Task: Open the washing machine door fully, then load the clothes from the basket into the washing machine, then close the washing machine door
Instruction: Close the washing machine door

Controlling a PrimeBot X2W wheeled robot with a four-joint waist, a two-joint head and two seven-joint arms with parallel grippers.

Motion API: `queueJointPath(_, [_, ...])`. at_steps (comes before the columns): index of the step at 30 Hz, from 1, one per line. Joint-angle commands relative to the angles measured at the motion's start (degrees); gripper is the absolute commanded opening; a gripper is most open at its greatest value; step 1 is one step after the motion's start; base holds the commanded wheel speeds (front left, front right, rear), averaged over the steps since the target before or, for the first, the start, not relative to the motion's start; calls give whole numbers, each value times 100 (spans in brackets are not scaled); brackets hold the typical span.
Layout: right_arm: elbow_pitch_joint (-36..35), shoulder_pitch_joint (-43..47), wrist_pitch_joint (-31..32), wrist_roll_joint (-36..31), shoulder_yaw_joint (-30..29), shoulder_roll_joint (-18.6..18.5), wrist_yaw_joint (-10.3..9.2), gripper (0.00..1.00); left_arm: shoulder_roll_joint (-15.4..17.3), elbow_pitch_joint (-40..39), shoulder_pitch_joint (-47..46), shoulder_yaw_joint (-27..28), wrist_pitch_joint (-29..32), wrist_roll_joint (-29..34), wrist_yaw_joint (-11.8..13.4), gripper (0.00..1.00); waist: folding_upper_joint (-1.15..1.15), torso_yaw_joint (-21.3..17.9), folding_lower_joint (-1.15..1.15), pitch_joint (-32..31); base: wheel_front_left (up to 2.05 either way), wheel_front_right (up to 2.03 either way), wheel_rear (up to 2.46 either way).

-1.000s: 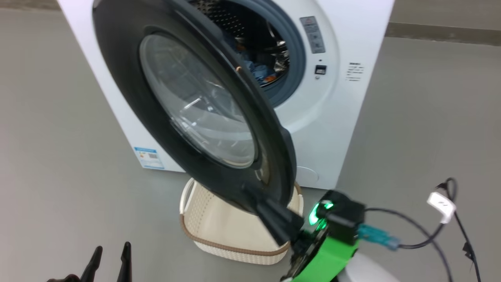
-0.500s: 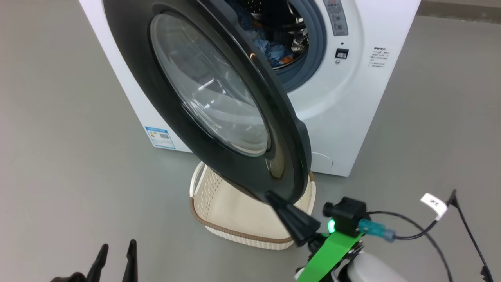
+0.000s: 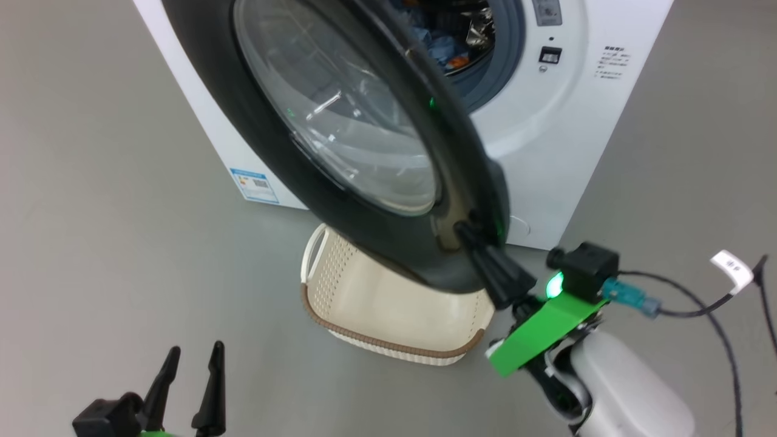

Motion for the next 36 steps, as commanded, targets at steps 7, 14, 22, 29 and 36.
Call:
queueJointPath(7, [-40, -557, -28, -120, -707, 1, 8, 0, 52, -235, -419, 23, -78, -20, -9, 100, 0, 174, 0, 320, 0, 0, 0])
queueJointPath(14, [99, -1198, -28, -180, -1230, -99, 8, 0, 3, -333, -671, -113, -78, -45, -9, 100, 0, 334, 0, 683, 0, 0, 0])
queueJointPath(22, [523, -2003, -28, -189, -1565, -419, 8, 0, -88, -357, -1004, -401, -78, -86, -9, 100, 0, 629, 0, 1025, 0, 0, 0])
queueJointPath(29, [780, -2510, -28, -75, -1844, -478, 8, 0, -164, -392, -1157, -537, -78, -121, -9, 100, 0, 795, 0, 1233, 0, 0, 0])
queueJointPath(36, [940, -2976, -28, -44, -2231, -387, 8, 0, -231, -409, -1276, -597, -78, -164, -9, 100, 0, 899, 0, 1411, 0, 0, 0])
